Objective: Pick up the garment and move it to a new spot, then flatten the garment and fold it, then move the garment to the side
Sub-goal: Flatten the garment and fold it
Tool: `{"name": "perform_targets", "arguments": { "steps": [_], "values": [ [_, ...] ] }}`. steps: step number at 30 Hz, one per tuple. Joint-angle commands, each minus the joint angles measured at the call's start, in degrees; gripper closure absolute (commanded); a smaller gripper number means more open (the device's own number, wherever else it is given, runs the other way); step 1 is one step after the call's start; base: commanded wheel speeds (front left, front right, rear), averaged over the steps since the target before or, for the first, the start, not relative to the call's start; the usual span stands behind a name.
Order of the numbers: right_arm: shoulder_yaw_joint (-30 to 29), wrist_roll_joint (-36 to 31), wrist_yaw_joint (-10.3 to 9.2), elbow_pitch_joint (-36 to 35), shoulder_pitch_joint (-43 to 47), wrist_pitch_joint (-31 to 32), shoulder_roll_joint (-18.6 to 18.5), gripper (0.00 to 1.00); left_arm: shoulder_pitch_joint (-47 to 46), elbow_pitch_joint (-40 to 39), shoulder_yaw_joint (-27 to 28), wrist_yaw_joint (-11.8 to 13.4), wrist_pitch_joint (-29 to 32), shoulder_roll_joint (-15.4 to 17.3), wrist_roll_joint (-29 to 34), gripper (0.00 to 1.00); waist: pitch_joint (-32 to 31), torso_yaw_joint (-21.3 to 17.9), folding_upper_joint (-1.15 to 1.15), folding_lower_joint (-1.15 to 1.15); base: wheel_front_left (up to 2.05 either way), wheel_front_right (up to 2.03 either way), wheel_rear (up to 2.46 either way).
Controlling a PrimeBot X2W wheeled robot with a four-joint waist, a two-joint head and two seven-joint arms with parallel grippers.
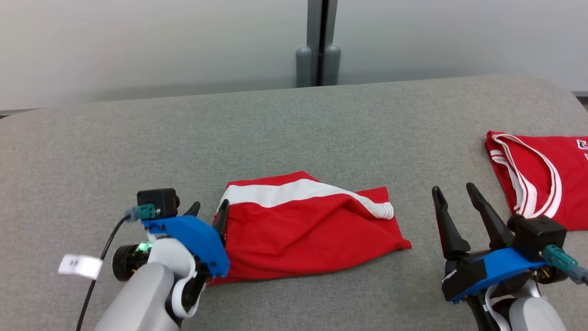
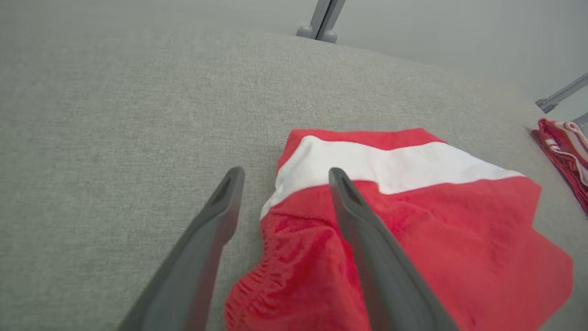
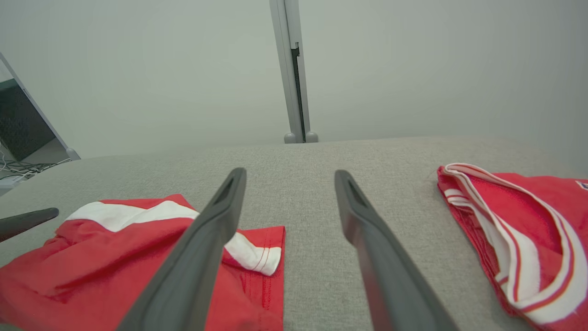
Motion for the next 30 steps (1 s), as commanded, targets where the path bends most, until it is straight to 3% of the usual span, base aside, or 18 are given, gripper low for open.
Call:
{"name": "perform_targets", "arguments": {
  "steps": [1, 10, 11, 12, 14, 19, 30],
  "values": [
    [0.52, 0.28, 0.03, -0.18, -0.75, -0.15, -0.06, 0.0, -1.99, 1.54, 0.2, -0.27, 2.0, -0.43, -1.05, 0.0, 0.45, -0.5, 0.0, 0.0, 0.0, 0.0, 0.0],
    [2.47, 0.77, 0.02, 0.49, -2.64, -0.72, -0.07, 0.0, -9.36, 10.55, -0.56, -1.57, 11.9, -2.17, -4.24, 0.0, 3.67, -3.48, 0.0, 0.0, 0.0, 0.0, 0.0],
    [2.68, 0.84, 0.02, 0.58, -2.89, -0.93, -0.07, 0.0, -9.86, 11.07, -0.92, -1.95, 12.7, -2.07, -4.18, 0.44, 3.95, -3.85, 0.0, 0.0, 0.0, 0.0, 0.0],
    [2.66, 0.93, 0.02, 0.73, -2.99, -1.06, -0.06, 0.0, -10.63, 11.41, -1.12, -2.13, 12.58, -1.93, -3.93, 1.0, 4.16, -4.08, 0.0, 0.0, 0.0, 0.0, 0.0],
    [2.64, 1.03, 0.02, 1.12, -3.02, -1.46, -0.07, 0.0, -11.48, 12.1, -1.19, -2.69, 12.13, -1.97, -3.75, 1.0, 4.5, -4.6, 0.0, 0.0, 0.0, 0.0, 0.0],
    [2.48, 1.45, 0.02, 1.86, -3.47, -2.23, -0.06, 0.0, -14.84, 11.87, -0.05, -2.19, 2.67, -2.52, -1.37, 1.0, 4.98, -5.7, 0.0, 0.0, 0.0, 0.0, 0.0],
    [2.78, 1.94, 0.02, 3.65, -3.64, -3.53, -0.06, 0.0, -28.28, 9.31, -1.01, -5.81, -17.9, -7.63, 3.97, 1.0, 4.03, -7.36, 0.0, 0.0, 0.0, 0.0, 0.0]
  ]
}}
